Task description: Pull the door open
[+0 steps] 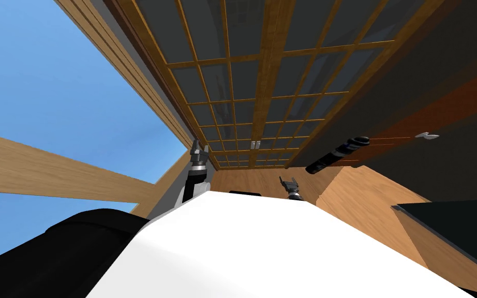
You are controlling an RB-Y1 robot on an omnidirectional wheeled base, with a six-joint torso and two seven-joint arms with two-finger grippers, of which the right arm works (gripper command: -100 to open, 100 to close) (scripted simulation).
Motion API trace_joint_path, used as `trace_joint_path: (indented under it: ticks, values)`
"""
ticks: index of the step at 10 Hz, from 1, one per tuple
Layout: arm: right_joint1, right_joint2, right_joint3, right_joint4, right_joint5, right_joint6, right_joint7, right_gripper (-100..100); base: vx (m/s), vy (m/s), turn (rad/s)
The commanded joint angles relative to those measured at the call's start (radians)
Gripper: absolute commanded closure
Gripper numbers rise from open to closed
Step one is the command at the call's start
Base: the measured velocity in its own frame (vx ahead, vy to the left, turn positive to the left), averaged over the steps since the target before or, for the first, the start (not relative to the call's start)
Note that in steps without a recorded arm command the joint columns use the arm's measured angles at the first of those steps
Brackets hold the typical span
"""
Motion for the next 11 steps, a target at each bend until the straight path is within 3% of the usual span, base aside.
trace_joint_path:
  ticks: [1, 6, 8, 11]
  values:
    - [0.019, -0.002, -0.030, -0.006, -0.021, 0.011, 0.013, -100, -0.113, -0.082, 0.145]
    - [0.019, -0.014, -0.131, 0.042, -0.094, 0.034, 0.073, -100, -0.071, -0.072, 0.176]
    - [0.019, -0.014, -0.131, 0.042, -0.094, 0.034, 0.073, -100, -0.009, -0.036, 0.022]
    - [-0.001, -0.008, -0.195, 0.075, -0.143, 0.049, 0.117, -100, 0.034, -0.057, 0.233]
